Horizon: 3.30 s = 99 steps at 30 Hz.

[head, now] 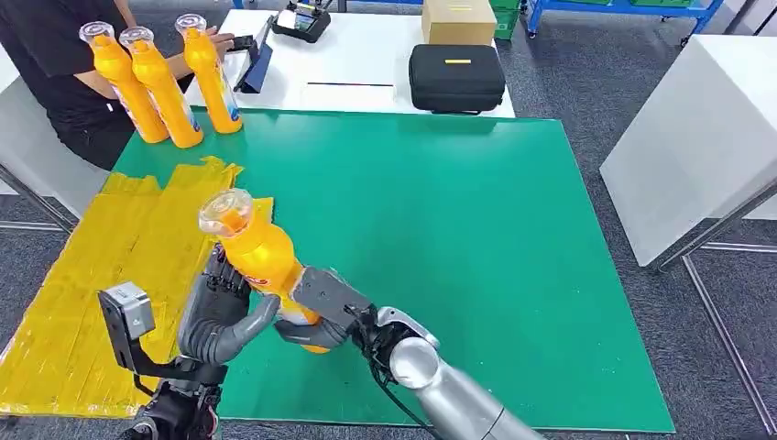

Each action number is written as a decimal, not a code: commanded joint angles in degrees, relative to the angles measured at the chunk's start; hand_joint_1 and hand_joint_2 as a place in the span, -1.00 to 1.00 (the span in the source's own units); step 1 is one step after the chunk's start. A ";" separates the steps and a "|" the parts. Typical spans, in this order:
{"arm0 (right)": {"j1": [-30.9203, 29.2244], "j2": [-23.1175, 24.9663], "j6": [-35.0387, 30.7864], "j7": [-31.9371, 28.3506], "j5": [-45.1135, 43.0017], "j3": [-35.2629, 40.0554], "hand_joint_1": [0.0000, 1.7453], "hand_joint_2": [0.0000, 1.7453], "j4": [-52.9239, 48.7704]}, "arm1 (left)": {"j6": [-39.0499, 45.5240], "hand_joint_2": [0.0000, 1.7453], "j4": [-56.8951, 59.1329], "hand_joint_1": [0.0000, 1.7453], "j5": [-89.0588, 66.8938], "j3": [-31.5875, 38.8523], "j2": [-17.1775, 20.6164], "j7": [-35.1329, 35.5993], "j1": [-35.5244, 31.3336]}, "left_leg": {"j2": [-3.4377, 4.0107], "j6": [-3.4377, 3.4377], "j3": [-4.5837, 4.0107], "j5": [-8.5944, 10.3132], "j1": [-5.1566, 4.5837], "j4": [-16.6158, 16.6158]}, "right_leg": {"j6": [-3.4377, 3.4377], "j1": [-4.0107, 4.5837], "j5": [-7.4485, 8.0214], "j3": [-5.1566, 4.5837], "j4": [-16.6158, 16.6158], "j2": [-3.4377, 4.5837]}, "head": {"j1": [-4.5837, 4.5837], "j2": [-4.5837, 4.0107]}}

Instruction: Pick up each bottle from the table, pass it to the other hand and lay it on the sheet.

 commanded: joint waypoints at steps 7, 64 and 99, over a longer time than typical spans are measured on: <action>0.14 -0.90 -0.55 0.41 0.88 4.34 1.00 1.00 -3.31 | -0.93 1.00 1.54 -1.00 0.47 -1.09 -1.11 0.94 -2.79 | -0.11 0.04 0.13 -0.11 0.00 0.04 | -0.33 0.04 -0.13 0.12 0.06 -0.09 | 0.02 0.00; -4.52 1.83 -7.88 0.71 6.46 13.97 -1.00 1.00 4.86 | 3.31 1.00 1.21 1.00 2.95 -2.96 2.32 -1.24 -2.80 | -0.16 0.03 0.12 -0.08 0.02 -0.04 | -0.33 0.06 -0.10 0.11 -0.02 -0.15 | 0.02 0.00; 22.50 -13.14 -12.91 -4.31 -1.77 -11.11 -1.00 -1.00 -40.33 | 32.77 1.00 22.27 1.00 -73.71 12.42 4.83 2.30 -1.95 | -0.34 -0.02 -0.03 -0.09 -0.07 -0.11 | -0.36 -0.04 -0.21 -0.55 -0.08 -0.26 | 0.00 0.00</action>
